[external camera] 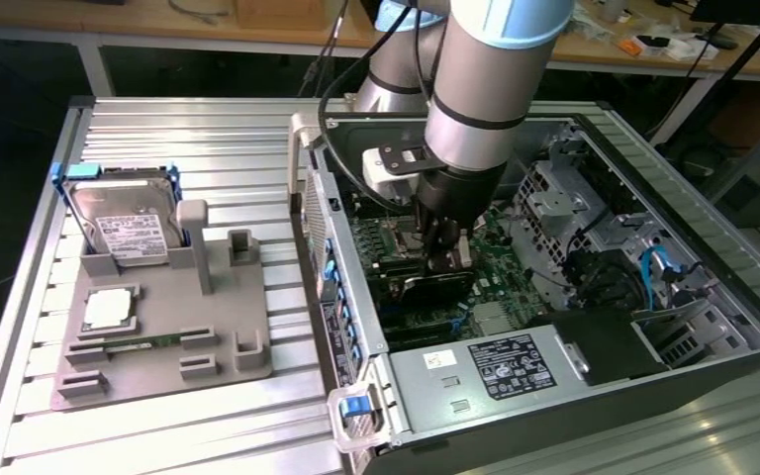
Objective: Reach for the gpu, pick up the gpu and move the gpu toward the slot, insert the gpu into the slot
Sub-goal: 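Insert the gpu into the slot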
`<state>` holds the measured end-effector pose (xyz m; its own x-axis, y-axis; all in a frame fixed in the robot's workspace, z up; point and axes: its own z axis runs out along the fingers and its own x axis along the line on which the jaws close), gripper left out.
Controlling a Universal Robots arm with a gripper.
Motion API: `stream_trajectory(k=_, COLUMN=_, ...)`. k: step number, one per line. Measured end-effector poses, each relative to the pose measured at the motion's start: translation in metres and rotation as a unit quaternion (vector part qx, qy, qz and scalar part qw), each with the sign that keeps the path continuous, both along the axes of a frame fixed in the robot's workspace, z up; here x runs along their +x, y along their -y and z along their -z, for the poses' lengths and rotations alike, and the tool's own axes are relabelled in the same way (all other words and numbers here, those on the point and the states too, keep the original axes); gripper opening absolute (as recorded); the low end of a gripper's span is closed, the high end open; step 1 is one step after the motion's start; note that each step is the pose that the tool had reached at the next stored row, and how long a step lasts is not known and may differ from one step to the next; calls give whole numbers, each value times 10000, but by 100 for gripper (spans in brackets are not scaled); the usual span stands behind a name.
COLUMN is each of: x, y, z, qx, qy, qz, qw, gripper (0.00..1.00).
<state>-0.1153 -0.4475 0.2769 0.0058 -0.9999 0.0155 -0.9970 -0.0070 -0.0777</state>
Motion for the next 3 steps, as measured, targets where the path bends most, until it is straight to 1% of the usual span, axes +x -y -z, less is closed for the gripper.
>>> stream_trajectory(k=3, x=0, y=0, z=0, qx=0, qy=0, qz=0, qw=10000, gripper=11)
